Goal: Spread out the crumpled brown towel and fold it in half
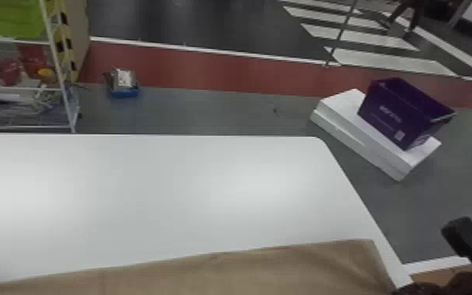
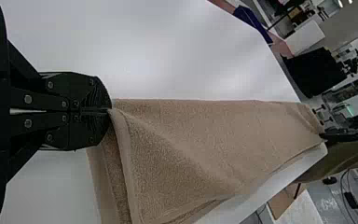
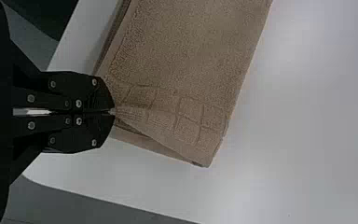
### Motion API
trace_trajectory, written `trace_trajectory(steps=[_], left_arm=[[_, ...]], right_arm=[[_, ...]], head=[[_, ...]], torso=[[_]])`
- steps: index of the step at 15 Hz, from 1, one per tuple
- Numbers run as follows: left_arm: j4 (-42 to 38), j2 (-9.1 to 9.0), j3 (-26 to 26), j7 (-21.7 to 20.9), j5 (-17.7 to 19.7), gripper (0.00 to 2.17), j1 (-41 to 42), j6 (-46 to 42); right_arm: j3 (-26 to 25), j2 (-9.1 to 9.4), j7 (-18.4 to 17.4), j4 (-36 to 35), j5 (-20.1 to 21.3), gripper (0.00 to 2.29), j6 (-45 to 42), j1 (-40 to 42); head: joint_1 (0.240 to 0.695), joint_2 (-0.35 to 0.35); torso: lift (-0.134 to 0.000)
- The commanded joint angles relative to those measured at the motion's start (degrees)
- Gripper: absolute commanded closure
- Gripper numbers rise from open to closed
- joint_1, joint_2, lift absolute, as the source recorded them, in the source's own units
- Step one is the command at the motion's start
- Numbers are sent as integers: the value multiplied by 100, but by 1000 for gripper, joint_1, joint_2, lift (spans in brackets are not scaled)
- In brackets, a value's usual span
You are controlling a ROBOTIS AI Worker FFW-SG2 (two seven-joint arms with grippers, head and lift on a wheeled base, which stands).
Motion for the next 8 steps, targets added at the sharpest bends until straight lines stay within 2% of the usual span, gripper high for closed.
trace_trajectory(steps=[1,4,8], left_arm=[[9,38,7,-35,-9,1342,-26,0],[79,29,-28,-26,-70,1342,-105,-35],[184,29,-89,-26,-97,1339,-105,-211]], right_arm=[[-105,-12,19,-144,123,1116,-129,356],[-114,23,19,-127,115,1116,-146,356],[44,49,19,-101,220,1048,-181,294]], head=[[695,-302],[695,-327],[695,-325]], torso=[[-124],[-124],[-124]])
